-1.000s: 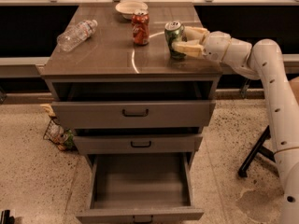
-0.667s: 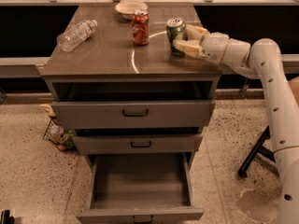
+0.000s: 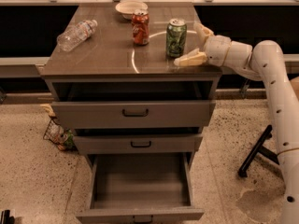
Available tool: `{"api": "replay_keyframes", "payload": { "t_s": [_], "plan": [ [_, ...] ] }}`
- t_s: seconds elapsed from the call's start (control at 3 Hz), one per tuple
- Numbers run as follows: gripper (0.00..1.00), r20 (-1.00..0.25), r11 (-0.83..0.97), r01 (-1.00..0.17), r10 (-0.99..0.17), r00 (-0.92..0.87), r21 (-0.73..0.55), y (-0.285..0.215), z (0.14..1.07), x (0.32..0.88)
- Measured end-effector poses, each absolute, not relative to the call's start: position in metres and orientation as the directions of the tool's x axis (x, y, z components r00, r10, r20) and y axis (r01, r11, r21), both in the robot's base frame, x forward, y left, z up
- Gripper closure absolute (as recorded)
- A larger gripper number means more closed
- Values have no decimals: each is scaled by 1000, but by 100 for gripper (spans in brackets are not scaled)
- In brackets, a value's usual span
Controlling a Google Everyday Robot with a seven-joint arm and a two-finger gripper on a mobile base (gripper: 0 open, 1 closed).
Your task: Pick green can from bottom drawer and place on counter
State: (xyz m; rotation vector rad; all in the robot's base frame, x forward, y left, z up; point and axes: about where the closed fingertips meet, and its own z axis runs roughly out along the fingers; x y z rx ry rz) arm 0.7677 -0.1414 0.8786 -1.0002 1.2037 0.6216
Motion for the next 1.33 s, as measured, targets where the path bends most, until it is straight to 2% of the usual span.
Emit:
{"api": "replay_keyframes", "payload": {
  "t_s": [0.67, 1.0, 1.33],
  "plan": [
    [0, -967, 520, -819, -56, 250, -242, -198, 909, 727],
    [0, -963, 606, -764, -16, 269, -223, -245, 937, 688],
    [0, -965, 654, -726, -23, 263, -213, -279, 936, 673]
  ]
}}
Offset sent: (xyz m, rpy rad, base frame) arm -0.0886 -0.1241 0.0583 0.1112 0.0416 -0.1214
